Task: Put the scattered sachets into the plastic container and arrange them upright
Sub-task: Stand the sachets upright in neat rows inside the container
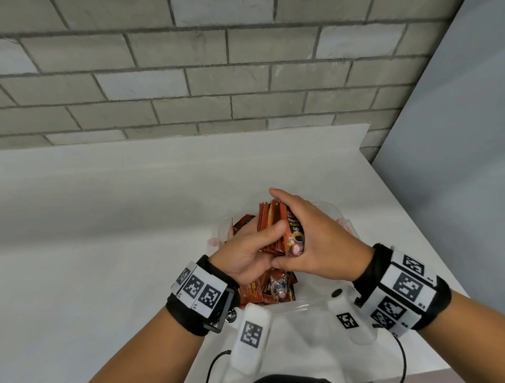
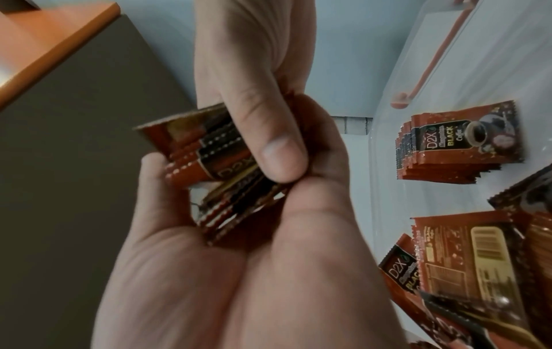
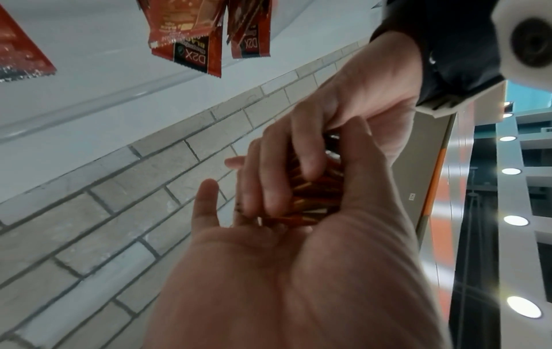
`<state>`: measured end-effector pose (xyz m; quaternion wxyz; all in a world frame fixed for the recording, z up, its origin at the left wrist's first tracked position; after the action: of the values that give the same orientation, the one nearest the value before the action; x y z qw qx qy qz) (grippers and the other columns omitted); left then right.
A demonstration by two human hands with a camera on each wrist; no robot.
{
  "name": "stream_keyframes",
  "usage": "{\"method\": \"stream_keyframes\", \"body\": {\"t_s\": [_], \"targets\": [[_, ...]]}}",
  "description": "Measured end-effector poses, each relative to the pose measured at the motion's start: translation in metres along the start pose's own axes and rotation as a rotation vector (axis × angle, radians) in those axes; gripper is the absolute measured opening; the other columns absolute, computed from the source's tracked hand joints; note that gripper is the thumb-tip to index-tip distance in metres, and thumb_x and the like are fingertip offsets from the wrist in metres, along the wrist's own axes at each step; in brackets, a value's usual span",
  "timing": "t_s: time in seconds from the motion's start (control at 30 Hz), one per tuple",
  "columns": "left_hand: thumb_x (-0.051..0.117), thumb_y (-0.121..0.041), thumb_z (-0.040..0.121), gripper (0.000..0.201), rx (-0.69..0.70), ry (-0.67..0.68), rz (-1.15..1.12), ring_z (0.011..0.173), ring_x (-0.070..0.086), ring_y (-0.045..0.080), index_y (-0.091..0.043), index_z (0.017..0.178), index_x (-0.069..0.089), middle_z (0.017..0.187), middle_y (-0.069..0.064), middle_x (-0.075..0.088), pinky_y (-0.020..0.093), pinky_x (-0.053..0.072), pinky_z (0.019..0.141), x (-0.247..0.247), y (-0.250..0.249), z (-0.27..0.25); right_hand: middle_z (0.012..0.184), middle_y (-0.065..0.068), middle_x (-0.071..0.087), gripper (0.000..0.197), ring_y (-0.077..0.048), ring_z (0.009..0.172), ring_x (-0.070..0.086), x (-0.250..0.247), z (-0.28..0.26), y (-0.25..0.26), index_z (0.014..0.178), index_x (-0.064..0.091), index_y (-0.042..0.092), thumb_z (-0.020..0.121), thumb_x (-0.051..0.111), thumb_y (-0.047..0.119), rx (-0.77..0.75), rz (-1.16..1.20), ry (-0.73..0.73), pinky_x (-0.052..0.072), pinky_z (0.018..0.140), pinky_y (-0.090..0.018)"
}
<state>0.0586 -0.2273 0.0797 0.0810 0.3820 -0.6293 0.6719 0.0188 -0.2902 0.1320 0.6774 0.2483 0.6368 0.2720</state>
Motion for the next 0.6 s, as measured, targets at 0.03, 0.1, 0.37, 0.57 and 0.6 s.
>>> {"method": "stream_keyframes", "body": {"t_s": [0.03,0.1,0.37,0.57,0.6], "targets": [[0.09,-0.036,0.059,0.053,0.019,-0.005,0.019,0.092,0.069,0.021,-0.016,0.104,0.072,0.099,0.009,0.071,0.033,0.058,0.079,-0.001,0.0,0.001,0.131,0.013,0.037,0.109,-0.003,0.124,0.036,0.001,-0.001,0.0,0.149,0.013,0.03,0.066,0.084,0.037,0.007,-0.018,0.005,0.032,0.106,-0.024],[0.092,-0.033,0.056,0.054,0.026,-0.007,0.027,0.088,0.068,0.022,-0.017,0.102,0.071,0.096,0.009,0.07,0.033,0.057,0.074,-0.001,0.001,0.002,0.129,0.011,0.038,0.108,-0.006,0.122,0.037,0.002,-0.001,0.0,0.149,0.014,0.028,0.066,0.083,0.038,0.004,-0.057,-0.002,0.034,0.105,-0.026],[0.092,-0.036,0.056,0.072,0.065,-0.031,-0.018,0.093,0.067,0.019,-0.01,0.113,0.055,0.097,0.007,0.067,0.032,0.054,0.081,0.002,0.002,0.005,0.126,0.004,0.042,0.103,-0.011,0.118,0.038,0.002,0.003,0.0,0.148,0.02,0.022,0.066,0.08,0.042,0.009,-0.147,-0.025,0.036,0.103,-0.032],[0.077,-0.011,0.055,0.035,0.022,-0.106,-0.023,0.072,0.065,0.02,-0.01,0.088,0.067,0.079,0.008,0.065,0.03,0.052,0.063,-0.009,0.008,0.009,0.131,0.005,0.041,0.1,-0.013,0.12,0.04,0.004,0.005,0.003,0.146,0.025,0.022,0.067,0.078,0.049,0.018,-0.26,-0.011,0.037,0.101,-0.032],[0.072,-0.01,0.055,0.03,0.023,-0.118,-0.048,0.069,0.064,0.02,-0.008,0.085,0.067,0.076,0.009,0.065,0.03,0.051,0.062,-0.01,0.009,0.008,0.135,0.006,0.039,0.103,-0.011,0.124,0.037,0.005,0.005,0.001,0.148,0.021,0.023,0.067,0.077,0.052,0.041,-0.234,0.021,0.035,0.104,-0.031]]}}
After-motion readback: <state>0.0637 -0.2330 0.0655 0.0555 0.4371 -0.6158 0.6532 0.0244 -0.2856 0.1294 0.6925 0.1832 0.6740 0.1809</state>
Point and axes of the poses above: each hand's wrist, its own z-axis towards the middle knuckle, its own x-axis out of the palm, y = z × x, the point moved 8 cm from there along z, towards the middle knuckle
